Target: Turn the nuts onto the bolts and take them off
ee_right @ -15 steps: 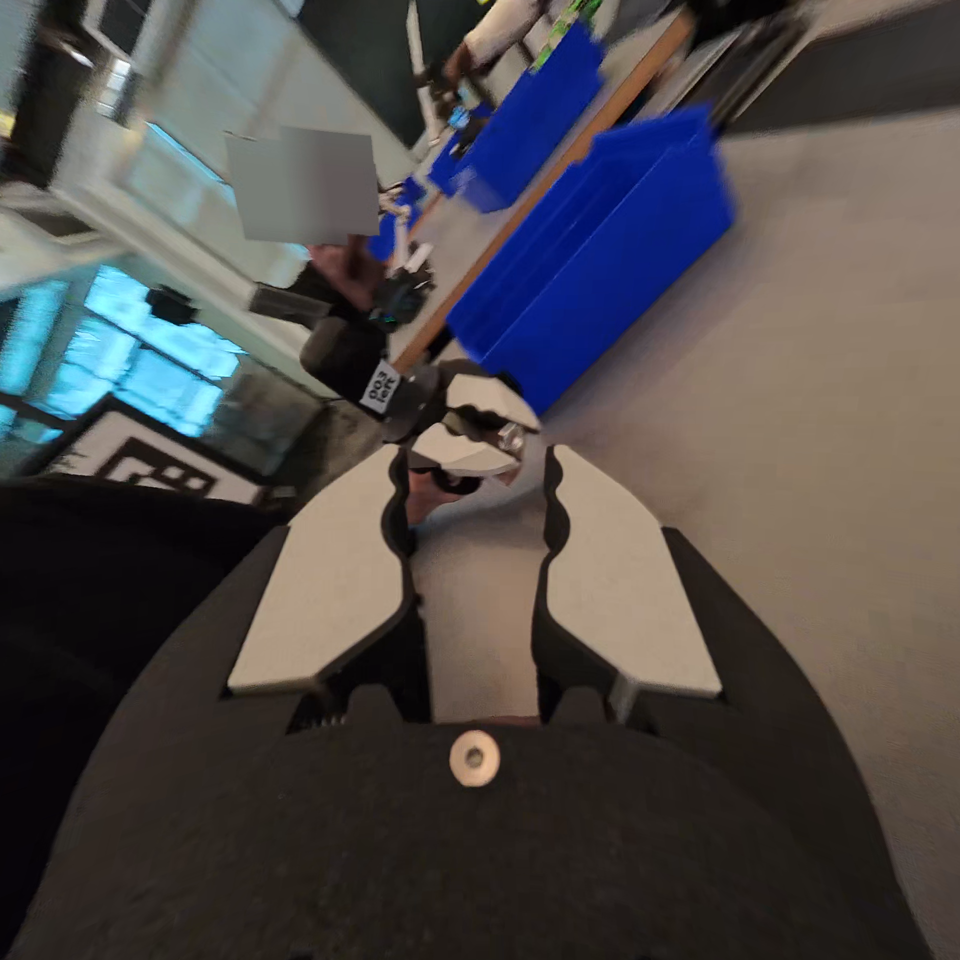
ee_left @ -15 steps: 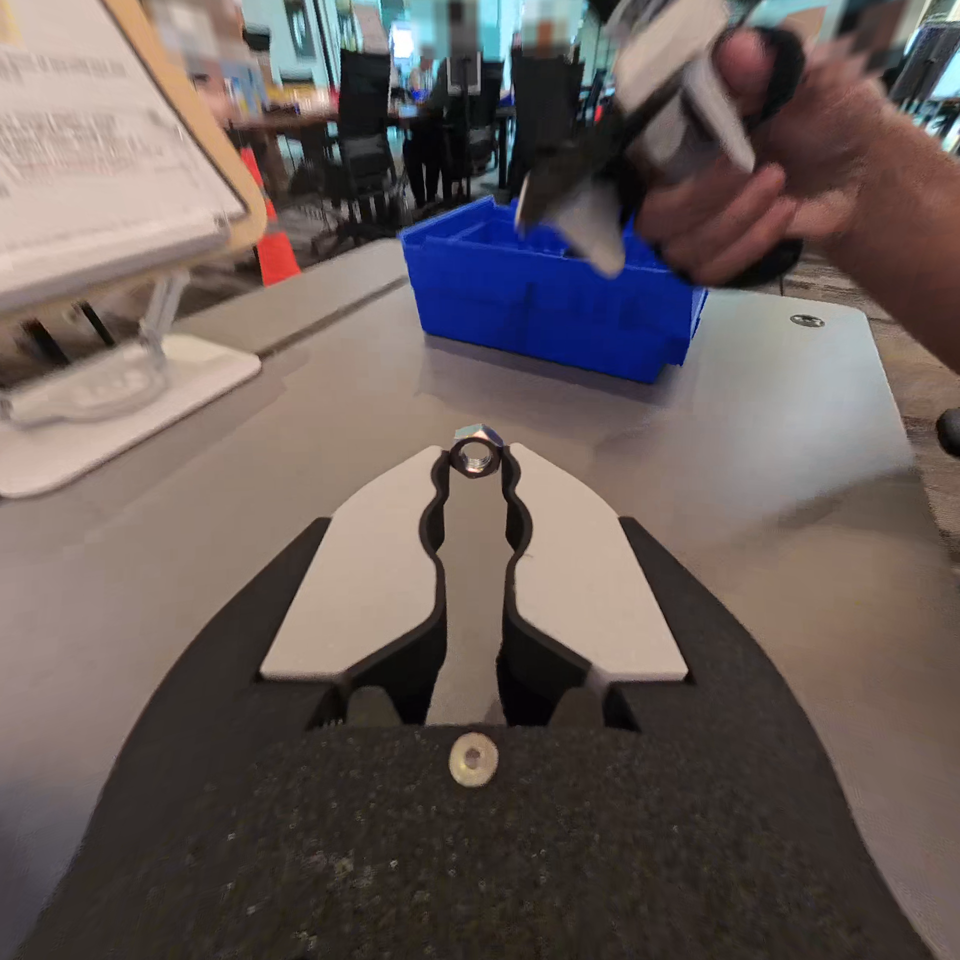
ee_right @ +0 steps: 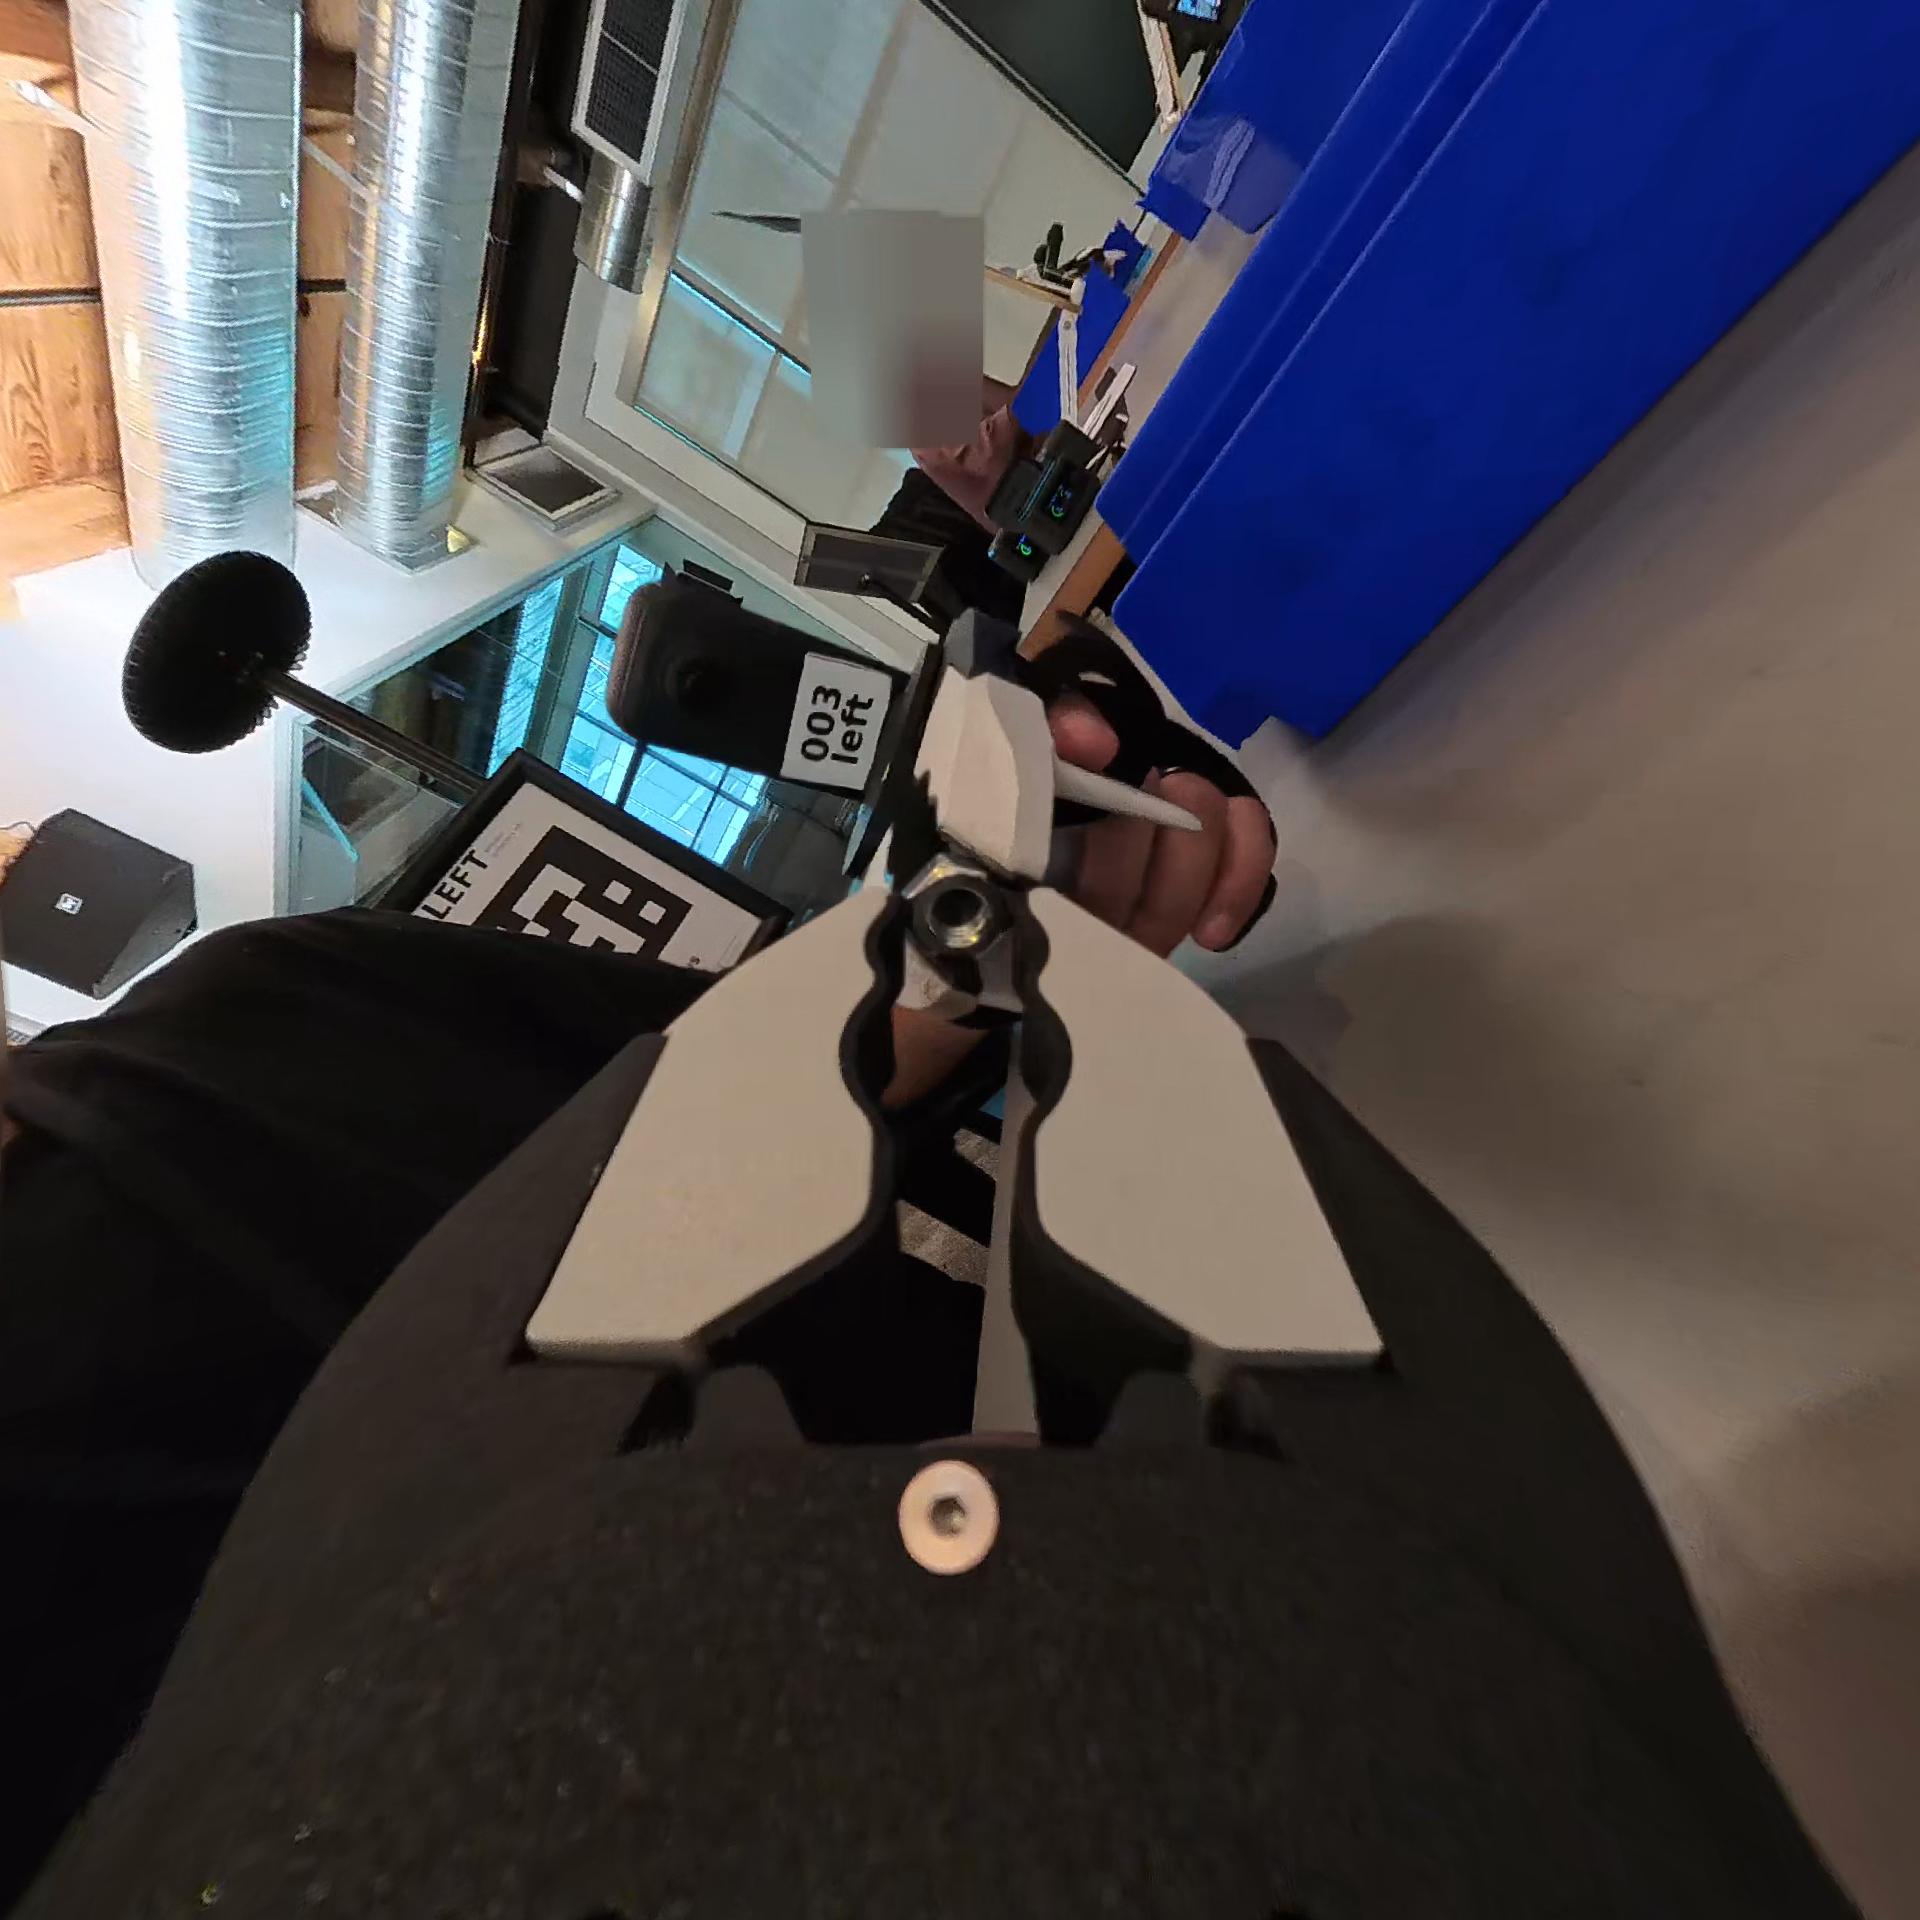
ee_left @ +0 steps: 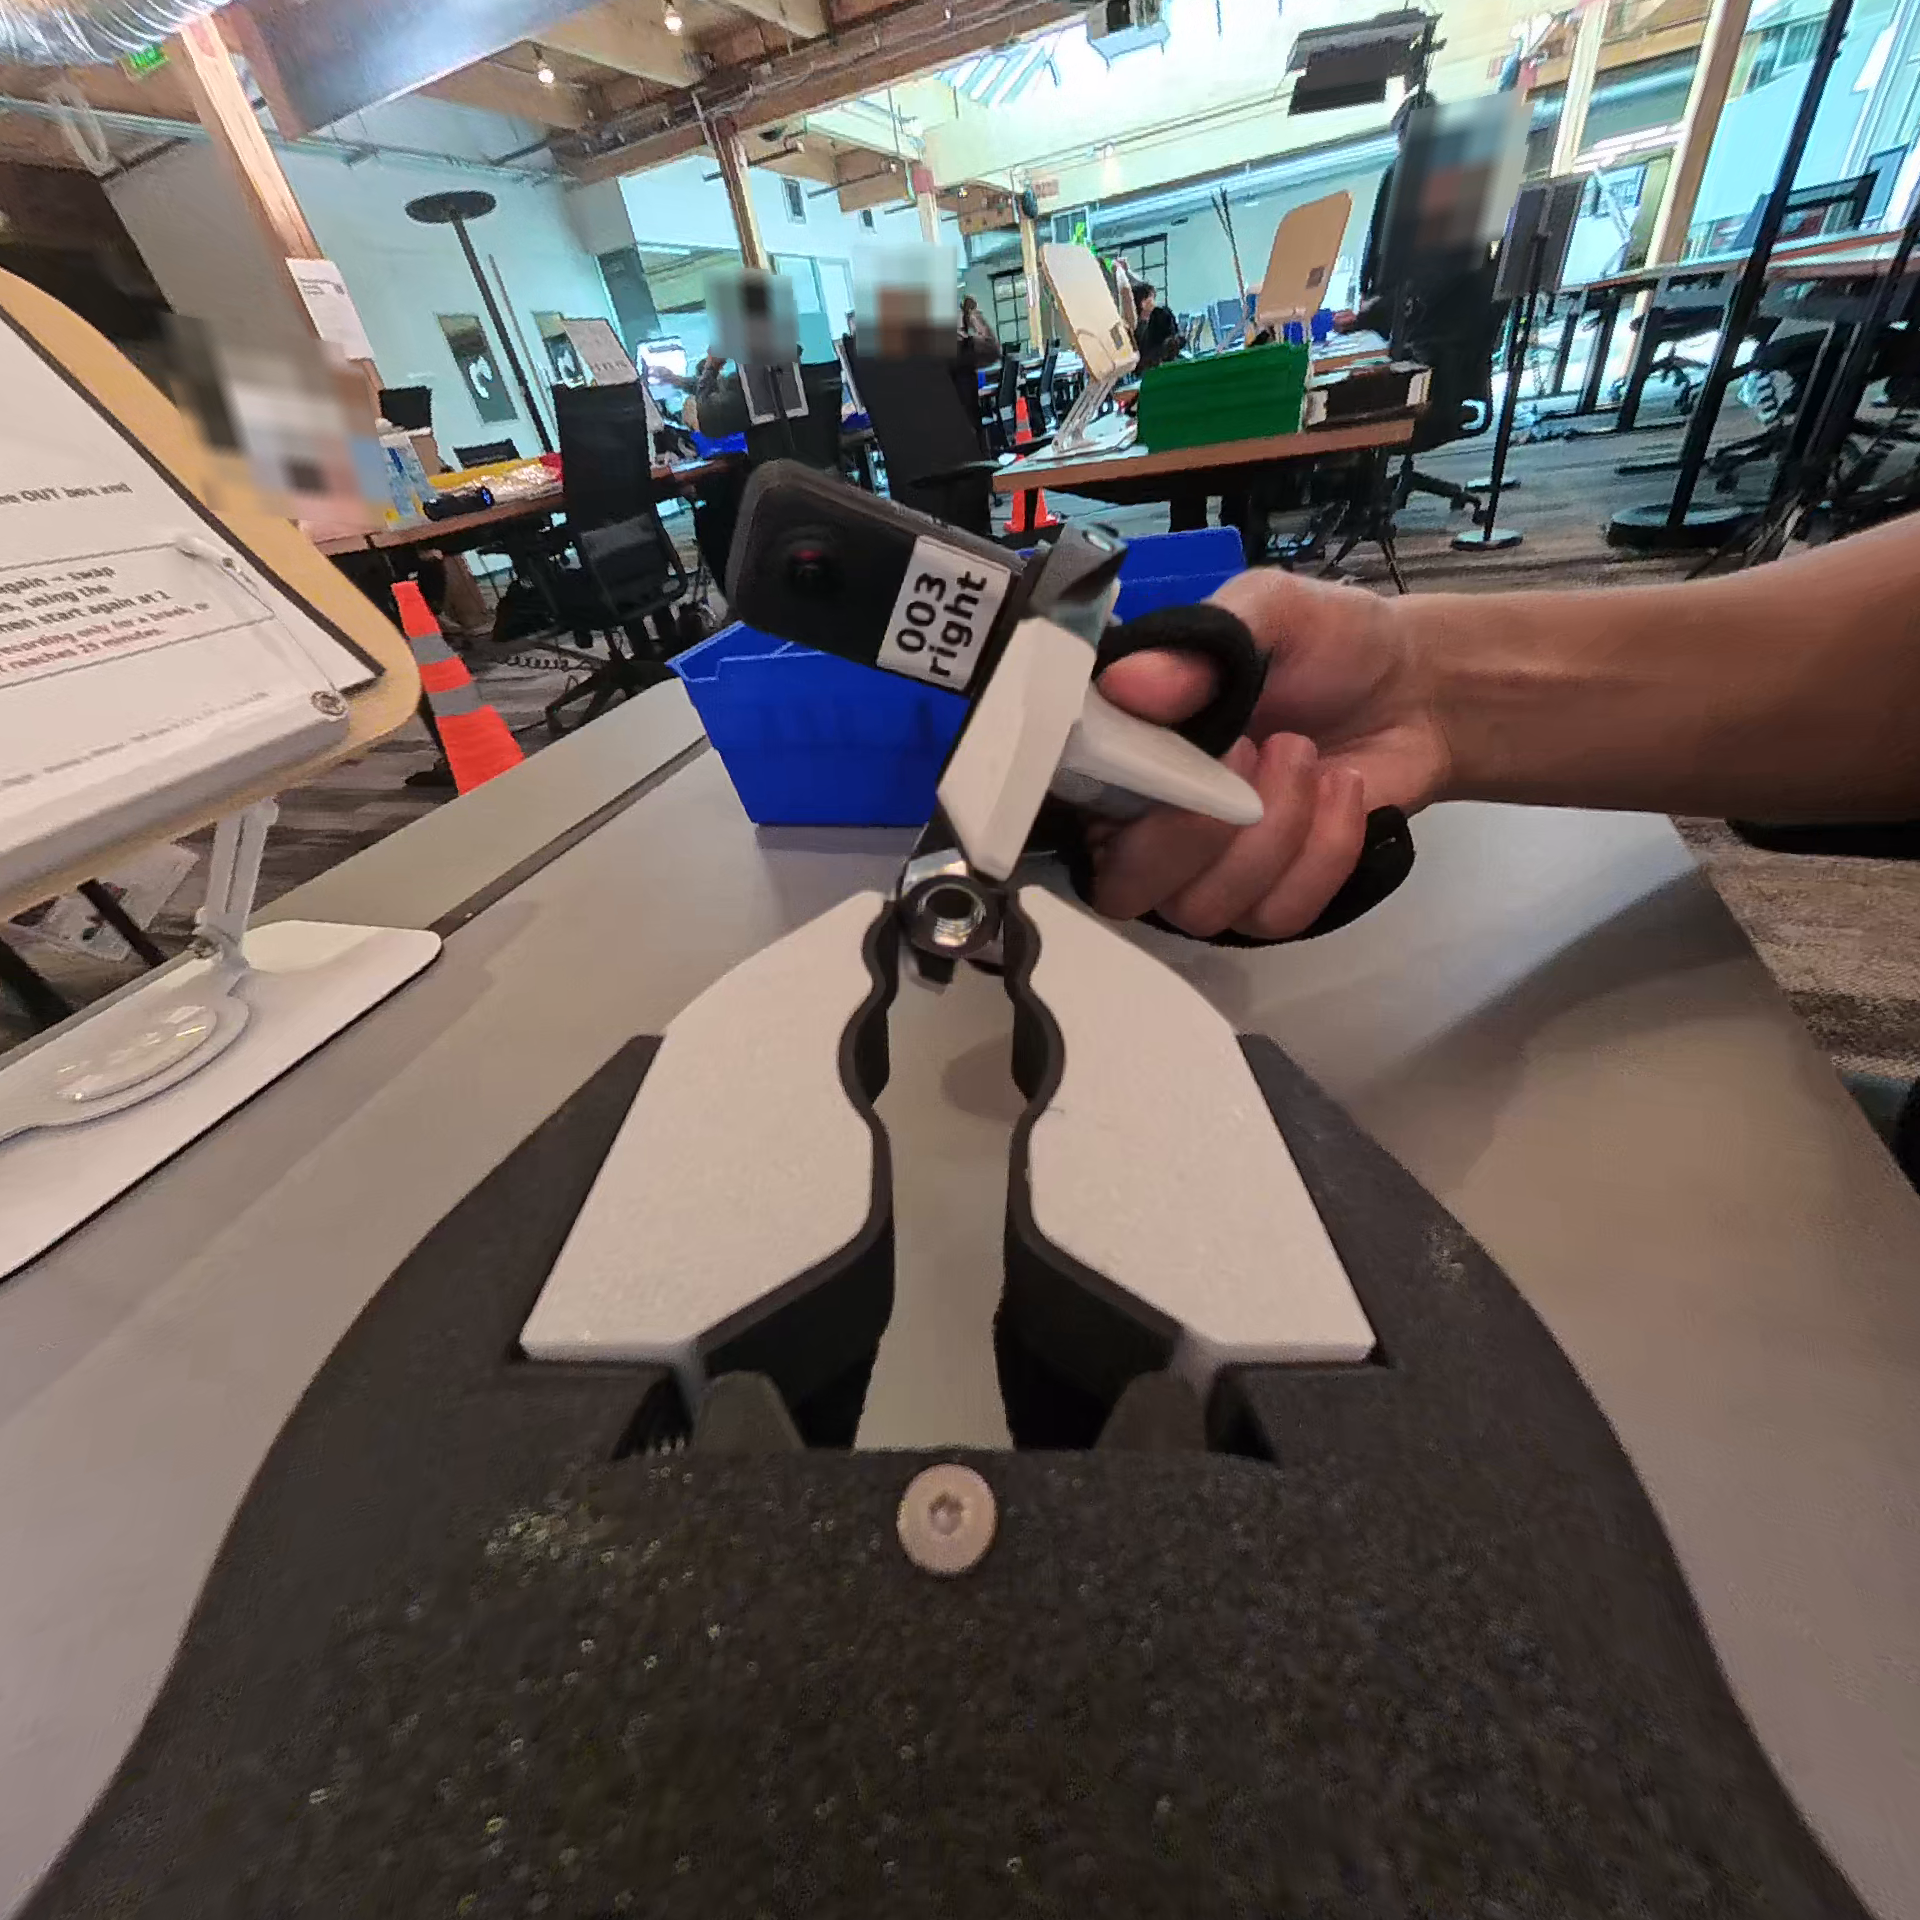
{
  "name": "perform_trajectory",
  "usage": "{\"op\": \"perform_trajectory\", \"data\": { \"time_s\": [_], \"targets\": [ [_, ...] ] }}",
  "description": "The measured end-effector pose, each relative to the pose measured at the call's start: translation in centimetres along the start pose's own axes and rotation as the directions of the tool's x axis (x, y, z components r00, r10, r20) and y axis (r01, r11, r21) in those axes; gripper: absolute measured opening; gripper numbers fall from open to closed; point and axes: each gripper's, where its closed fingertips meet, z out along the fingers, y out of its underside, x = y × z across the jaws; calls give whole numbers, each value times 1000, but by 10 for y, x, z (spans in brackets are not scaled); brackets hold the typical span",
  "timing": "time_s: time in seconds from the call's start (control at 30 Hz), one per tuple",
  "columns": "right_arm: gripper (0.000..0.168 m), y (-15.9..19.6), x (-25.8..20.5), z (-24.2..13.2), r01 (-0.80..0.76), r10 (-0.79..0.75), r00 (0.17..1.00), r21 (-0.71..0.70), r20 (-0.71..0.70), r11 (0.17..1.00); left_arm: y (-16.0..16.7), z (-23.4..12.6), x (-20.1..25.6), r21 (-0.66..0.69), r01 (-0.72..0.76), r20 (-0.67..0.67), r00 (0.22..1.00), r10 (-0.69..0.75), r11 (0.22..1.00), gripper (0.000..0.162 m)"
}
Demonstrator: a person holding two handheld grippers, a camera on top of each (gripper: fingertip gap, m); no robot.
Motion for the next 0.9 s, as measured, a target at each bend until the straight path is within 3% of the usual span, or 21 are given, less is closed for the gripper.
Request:
{"op": "perform_trajectory", "data": {
  "time_s": [0.17,0.23,0.3,0.37,0.43,0.53,0.63,0.7,0.8,0.9],
  "targets": [
    [18,0,5,-3,10,-10,999,5,-39,1000,6,2,0,-48,36,17,999,-35,998,21],
    [18,-6,-4,-6,41,-41,999,21,-36,999,4,-3,-4,-54,75,71,995,-71,996,45],
    [18,-12,-13,-17,166,-165,975,-10,-149,986,-1,-9,-5,-38,147,103,984,-142,988,60],
    [19,-24,-31,-38,347,-359,882,-96,-306,933,1,-13,-4,-48,233,125,966,-225,971,60],
    [19,-47,-54,-77,481,-499,718,-171,-486,860,9,-16,-6,-92,289,169,947,-271,953,60],
    [19,-85,-72,-177,527,-463,409,-210,-786,823,20,-17,-15,-155,292,236,939,-251,944,54],
    [19,-75,-38,-306,303,-277,32,-255,-960,918,27,-16,-14,-181,313,233,935,-268,932,51],
    [19,-35,-1,-376,23,-190,-134,-194,-973,981,30,-15,-14,-199,328,237,930,-279,923,49],
    [20,17,55,-410,-222,-74,-75,-56,-994,973,28,-14,-13,-193,336,229,929,-290,922,49],
    [20,42,89,-420,-323,-28,-62,-6,-998,946,30,-14,-12,-202,344,226,927,-298,917,46]
  ]
}}
